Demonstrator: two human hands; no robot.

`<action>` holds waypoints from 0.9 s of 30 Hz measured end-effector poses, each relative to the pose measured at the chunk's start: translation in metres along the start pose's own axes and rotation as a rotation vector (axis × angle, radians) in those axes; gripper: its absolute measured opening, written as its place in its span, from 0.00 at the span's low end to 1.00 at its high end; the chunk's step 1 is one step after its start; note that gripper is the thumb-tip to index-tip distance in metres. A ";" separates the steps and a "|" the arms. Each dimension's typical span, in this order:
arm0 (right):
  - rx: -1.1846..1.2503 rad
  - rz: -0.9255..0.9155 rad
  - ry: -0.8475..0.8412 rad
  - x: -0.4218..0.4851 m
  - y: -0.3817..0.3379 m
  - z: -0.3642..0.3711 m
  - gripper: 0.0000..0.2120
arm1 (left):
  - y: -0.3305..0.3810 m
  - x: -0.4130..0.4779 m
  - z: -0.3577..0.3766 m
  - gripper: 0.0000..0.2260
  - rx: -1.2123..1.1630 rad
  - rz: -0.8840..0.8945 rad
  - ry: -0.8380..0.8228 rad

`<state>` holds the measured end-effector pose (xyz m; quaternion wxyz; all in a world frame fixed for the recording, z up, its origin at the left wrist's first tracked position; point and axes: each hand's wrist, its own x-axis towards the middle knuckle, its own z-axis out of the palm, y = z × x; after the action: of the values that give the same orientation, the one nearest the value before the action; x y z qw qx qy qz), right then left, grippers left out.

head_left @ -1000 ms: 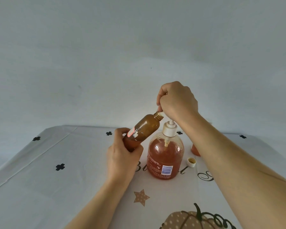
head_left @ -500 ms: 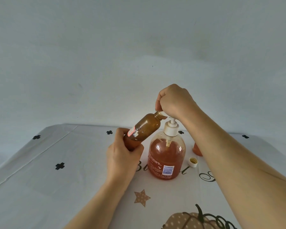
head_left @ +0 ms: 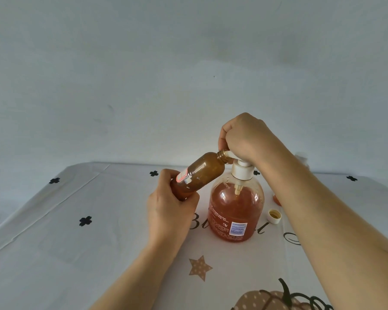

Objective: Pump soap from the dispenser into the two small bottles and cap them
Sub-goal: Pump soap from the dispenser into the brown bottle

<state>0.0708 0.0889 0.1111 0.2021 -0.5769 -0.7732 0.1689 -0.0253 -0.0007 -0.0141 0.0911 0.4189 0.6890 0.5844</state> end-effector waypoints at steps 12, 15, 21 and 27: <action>0.014 -0.109 0.314 -0.012 -0.004 -0.012 0.15 | 0.009 -0.005 -0.003 0.14 -0.019 0.054 -0.014; 0.018 -0.103 0.292 -0.011 -0.004 -0.011 0.15 | 0.010 -0.005 -0.004 0.14 -0.034 0.044 -0.013; -0.023 -0.091 0.238 -0.009 -0.004 -0.010 0.15 | 0.007 -0.004 -0.002 0.15 -0.040 0.045 -0.017; -0.044 -0.091 0.180 -0.008 -0.006 -0.012 0.15 | 0.005 -0.003 -0.001 0.16 -0.016 0.048 -0.003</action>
<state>0.0742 0.0798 0.1229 0.2656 -0.5583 -0.7808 0.0902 -0.0214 -0.0039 -0.0111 0.0815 0.4355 0.6738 0.5913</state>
